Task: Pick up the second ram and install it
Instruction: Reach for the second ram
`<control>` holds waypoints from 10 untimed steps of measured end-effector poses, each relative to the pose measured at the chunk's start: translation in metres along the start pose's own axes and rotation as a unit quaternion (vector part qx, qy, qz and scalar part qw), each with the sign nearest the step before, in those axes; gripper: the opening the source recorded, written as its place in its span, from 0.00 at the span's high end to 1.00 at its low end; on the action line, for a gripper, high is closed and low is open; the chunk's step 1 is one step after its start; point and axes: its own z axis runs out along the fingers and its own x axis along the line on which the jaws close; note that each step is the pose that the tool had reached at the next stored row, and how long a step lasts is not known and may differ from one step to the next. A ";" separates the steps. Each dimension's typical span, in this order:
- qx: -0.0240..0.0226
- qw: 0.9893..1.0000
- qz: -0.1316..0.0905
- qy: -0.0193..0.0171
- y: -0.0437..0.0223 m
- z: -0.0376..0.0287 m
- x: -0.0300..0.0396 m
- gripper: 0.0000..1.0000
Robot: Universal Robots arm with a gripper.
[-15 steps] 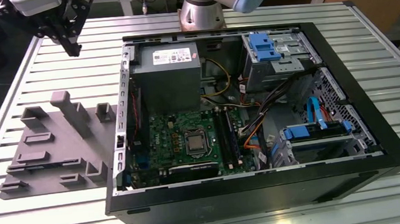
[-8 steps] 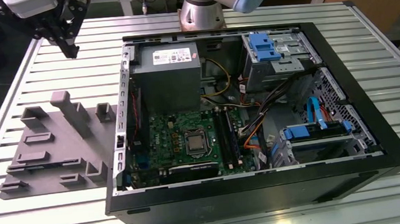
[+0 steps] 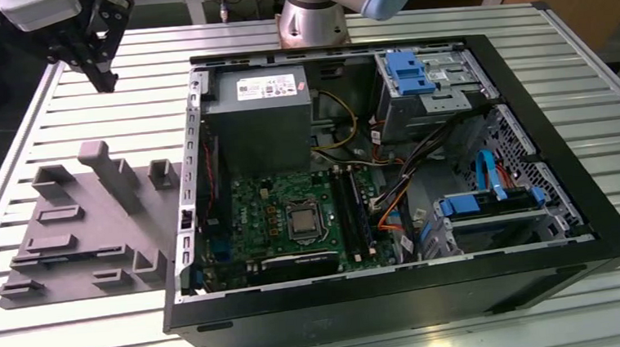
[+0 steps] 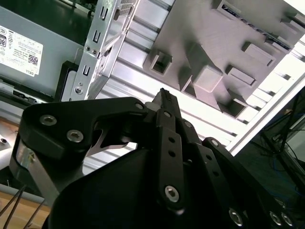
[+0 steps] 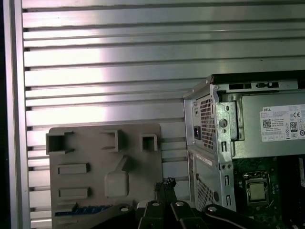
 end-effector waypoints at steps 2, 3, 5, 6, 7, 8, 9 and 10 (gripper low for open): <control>0.000 1.000 0.000 0.000 -0.0004 0.0000 0.0009 0.89; 0.000 1.000 0.000 0.000 -0.0006 0.0000 0.0014 0.89; 0.000 1.000 0.000 0.000 -0.0011 0.0000 0.0023 0.89; 0.000 1.000 0.000 0.000 -0.0013 -0.0001 0.0029 0.89; 0.000 1.000 0.000 0.000 -0.0016 -0.0001 0.0033 0.89; 0.000 1.000 0.000 0.000 -0.0018 -0.0001 0.0038 0.89; 0.000 1.000 0.000 0.000 -0.0020 -0.0001 0.0042 0.89; 0.000 1.000 0.000 0.000 -0.0022 -0.0002 0.0047 0.89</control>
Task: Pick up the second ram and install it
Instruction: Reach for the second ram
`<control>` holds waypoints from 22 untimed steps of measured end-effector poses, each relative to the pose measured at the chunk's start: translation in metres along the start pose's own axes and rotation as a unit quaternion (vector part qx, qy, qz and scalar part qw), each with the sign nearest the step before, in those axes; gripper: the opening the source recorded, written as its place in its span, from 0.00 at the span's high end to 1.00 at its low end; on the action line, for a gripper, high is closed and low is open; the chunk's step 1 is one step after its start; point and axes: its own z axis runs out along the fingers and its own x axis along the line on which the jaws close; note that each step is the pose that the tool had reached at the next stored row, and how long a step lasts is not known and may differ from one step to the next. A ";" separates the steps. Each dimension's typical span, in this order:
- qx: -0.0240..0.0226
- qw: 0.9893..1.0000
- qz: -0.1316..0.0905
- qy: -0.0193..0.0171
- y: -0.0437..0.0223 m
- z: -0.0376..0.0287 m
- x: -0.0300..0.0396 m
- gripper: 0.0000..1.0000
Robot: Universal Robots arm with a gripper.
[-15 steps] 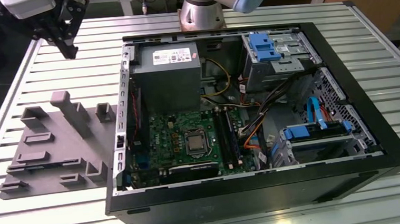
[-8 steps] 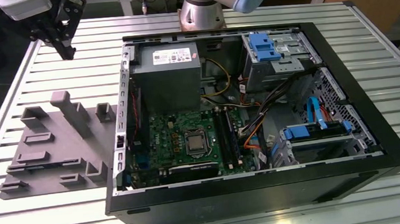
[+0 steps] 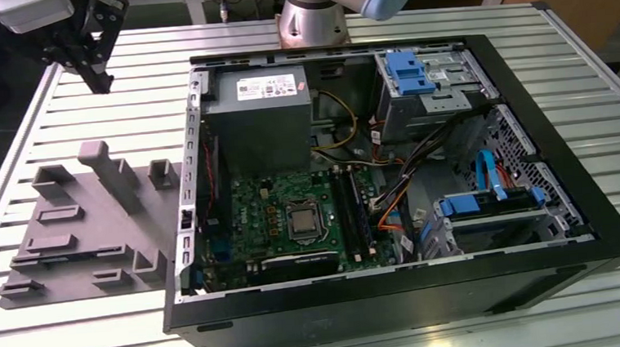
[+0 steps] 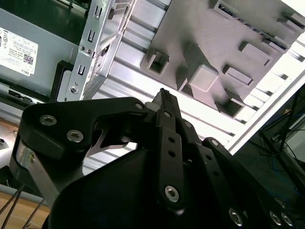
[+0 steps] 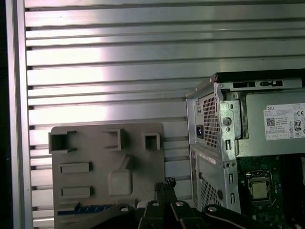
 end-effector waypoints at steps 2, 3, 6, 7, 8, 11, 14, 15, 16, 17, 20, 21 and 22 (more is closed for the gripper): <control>0.000 1.000 0.000 0.000 -0.0005 -0.0001 0.0010 0.89; 0.000 1.000 0.000 0.000 -0.0008 -0.0001 0.0015 0.89; 0.000 1.000 0.000 0.000 -0.0016 -0.0002 0.0028 0.89; 0.000 1.000 0.000 0.000 -0.0018 -0.0002 0.0032 0.89; 0.000 1.000 0.000 0.000 -0.0021 -0.0002 0.0035 0.89; 0.000 1.000 0.000 0.000 -0.0028 -0.0002 0.0047 0.89; 0.000 1.000 0.000 0.000 -0.0034 -0.0002 0.0056 0.89; 0.000 1.000 0.000 0.000 -0.0036 -0.0002 0.0059 0.89; 0.000 1.000 0.000 0.000 -0.0039 -0.0003 0.0062 0.89; 0.000 1.000 0.000 0.000 -0.0041 -0.0003 0.0065 0.89; 0.000 1.000 0.000 0.000 -0.0049 -0.0003 0.0076 0.89; 0.000 1.000 0.000 0.000 -0.0051 -0.0004 0.0079 0.89; 0.000 1.000 0.000 0.000 -0.0054 -0.0003 0.0083 0.89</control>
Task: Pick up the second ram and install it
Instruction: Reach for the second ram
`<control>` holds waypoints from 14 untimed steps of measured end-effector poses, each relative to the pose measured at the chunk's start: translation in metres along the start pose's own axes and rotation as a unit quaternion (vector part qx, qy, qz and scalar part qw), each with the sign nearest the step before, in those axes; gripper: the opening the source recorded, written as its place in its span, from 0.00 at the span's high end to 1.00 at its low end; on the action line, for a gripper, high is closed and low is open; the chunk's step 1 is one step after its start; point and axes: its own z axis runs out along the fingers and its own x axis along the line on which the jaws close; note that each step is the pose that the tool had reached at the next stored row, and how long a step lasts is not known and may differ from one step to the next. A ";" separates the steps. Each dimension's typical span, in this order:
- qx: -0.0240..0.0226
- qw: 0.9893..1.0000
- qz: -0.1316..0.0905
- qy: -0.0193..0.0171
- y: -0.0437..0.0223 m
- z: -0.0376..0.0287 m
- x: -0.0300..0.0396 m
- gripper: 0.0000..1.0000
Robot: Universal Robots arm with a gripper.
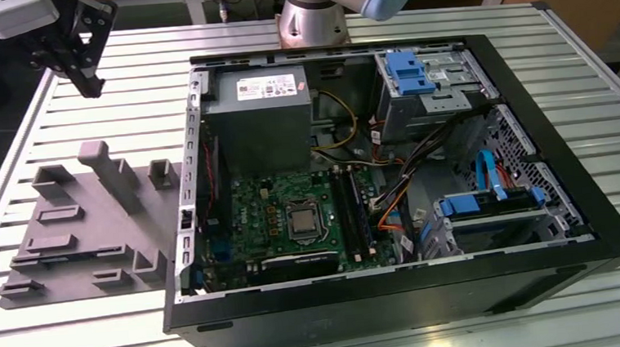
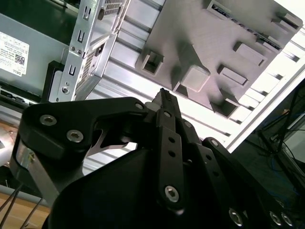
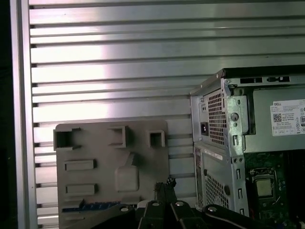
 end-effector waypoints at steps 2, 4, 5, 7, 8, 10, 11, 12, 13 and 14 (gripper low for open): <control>0.000 1.000 0.000 0.000 -0.0007 0.0000 0.0008 0.89; 0.000 1.000 0.000 0.000 -0.0014 -0.0001 0.0015 0.89; 0.000 1.000 0.000 0.000 -0.0017 0.0000 0.0018 0.89; 0.000 1.000 0.000 0.000 -0.0023 0.0000 0.0024 0.89; 0.000 1.000 0.000 0.000 -0.0026 0.0000 0.0028 0.89; 0.000 1.000 0.000 0.000 -0.0034 0.0000 0.0036 0.89; 0.000 1.000 0.000 0.000 -0.0037 0.0000 0.0039 0.89; 0.000 1.000 0.000 0.000 -0.0040 0.0000 0.0042 0.89; 0.000 1.000 0.000 0.000 -0.0042 0.0000 0.0045 0.89; 0.000 1.000 0.000 0.000 -0.0044 0.0000 0.0048 0.89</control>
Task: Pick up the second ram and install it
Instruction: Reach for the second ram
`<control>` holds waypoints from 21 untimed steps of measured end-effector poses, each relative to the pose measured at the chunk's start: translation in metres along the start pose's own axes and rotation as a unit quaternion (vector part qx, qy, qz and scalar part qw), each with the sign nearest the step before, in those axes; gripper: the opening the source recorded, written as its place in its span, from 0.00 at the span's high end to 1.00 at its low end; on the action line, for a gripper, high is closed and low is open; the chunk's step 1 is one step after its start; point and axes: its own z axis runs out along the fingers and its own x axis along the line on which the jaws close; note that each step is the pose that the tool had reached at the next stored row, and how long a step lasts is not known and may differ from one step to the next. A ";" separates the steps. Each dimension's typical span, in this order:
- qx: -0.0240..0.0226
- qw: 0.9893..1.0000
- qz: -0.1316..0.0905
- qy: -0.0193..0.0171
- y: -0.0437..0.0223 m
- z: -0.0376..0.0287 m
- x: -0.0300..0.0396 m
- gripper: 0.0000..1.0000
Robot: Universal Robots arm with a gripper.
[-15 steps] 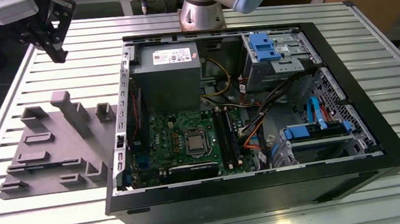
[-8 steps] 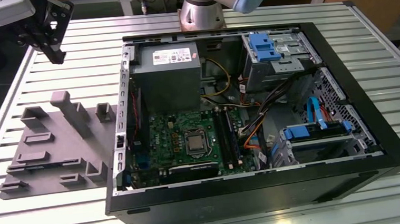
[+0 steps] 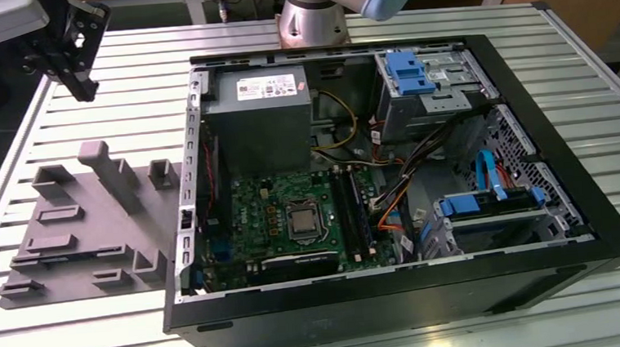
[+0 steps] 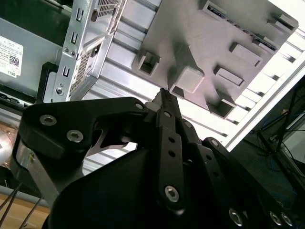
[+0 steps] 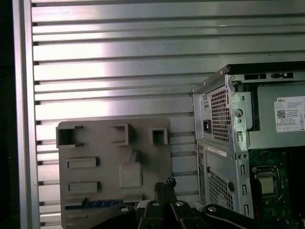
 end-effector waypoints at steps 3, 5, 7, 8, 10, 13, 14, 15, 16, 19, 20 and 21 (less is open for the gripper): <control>0.000 1.000 0.000 0.000 -0.0007 0.0000 0.0010 0.89; 0.000 1.000 0.000 0.000 -0.0011 0.0002 0.0015 0.89; 0.000 1.000 0.000 0.000 -0.0016 0.0005 0.0018 0.89; 0.000 1.000 0.000 0.000 -0.0018 0.0006 0.0018 0.89; 0.000 1.000 0.000 0.000 -0.0023 0.0009 0.0018 0.89; 0.000 1.000 0.000 0.000 -0.0031 0.0014 0.0019 0.89; 0.000 1.000 0.000 0.000 -0.0034 0.0016 0.0018 0.89; 0.000 1.000 0.000 0.000 -0.0037 0.0018 0.0018 0.89; 0.000 1.000 0.000 0.000 -0.0040 0.0019 0.0019 0.89; 0.000 1.000 0.000 0.000 -0.0050 0.0022 0.0022 0.89; 0.000 1.000 0.000 0.000 -0.0053 0.0024 0.0024 0.89; 0.000 1.000 0.000 0.000 -0.0056 0.0024 0.0026 0.89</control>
